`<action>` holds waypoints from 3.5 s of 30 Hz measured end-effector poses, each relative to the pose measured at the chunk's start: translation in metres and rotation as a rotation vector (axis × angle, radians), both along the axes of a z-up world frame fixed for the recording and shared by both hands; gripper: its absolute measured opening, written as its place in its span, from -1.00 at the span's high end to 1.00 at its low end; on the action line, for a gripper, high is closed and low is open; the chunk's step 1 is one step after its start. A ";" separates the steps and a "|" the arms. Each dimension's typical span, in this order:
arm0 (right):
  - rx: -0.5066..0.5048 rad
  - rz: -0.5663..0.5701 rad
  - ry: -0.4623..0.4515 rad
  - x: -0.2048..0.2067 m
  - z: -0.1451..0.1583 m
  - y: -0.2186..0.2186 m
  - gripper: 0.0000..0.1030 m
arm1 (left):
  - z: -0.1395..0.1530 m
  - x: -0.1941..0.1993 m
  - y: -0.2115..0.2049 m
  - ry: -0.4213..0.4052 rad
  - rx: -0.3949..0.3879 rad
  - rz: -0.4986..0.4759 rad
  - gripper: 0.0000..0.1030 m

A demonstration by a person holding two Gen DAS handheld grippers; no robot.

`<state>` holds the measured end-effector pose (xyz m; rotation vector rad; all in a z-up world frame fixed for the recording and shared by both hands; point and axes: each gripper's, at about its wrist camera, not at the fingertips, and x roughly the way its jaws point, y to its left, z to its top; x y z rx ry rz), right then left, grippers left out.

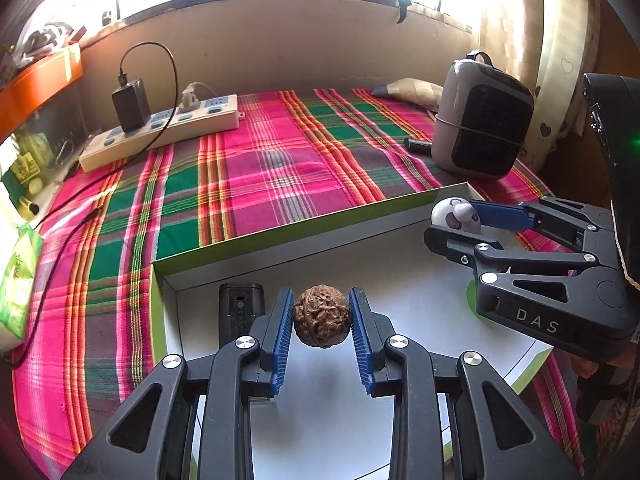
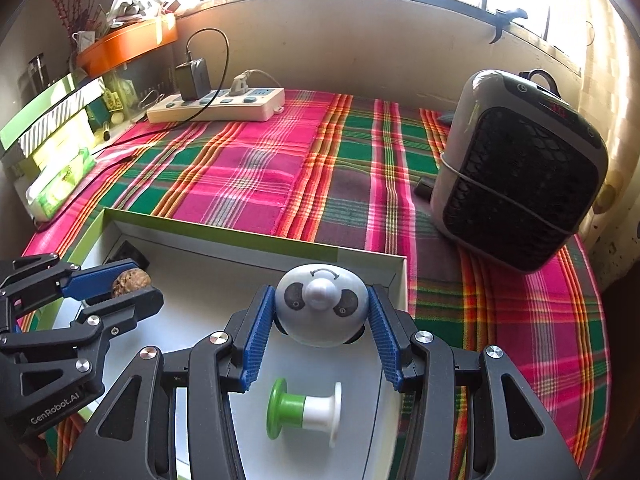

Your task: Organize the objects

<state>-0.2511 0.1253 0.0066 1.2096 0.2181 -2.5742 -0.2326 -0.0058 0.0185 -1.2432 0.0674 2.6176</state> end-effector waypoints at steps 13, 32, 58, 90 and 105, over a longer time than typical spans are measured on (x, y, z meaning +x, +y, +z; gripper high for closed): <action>0.029 0.018 -0.010 -0.005 -0.008 -0.007 0.05 | -0.009 -0.006 0.000 -0.026 -0.006 0.002 0.49; 0.060 0.024 -0.013 -0.006 -0.010 -0.011 0.05 | -0.011 -0.005 0.004 -0.026 -0.026 -0.001 0.49; 0.021 -0.002 0.001 0.003 -0.003 -0.005 -0.07 | -0.001 0.010 0.007 0.002 -0.036 0.003 0.35; -0.073 -0.038 0.096 0.087 0.027 0.004 -0.08 | 0.025 0.085 -0.003 0.085 -0.005 0.068 0.35; -0.082 -0.038 0.101 0.131 0.021 0.009 -0.09 | 0.024 0.121 -0.013 0.096 0.018 0.084 0.35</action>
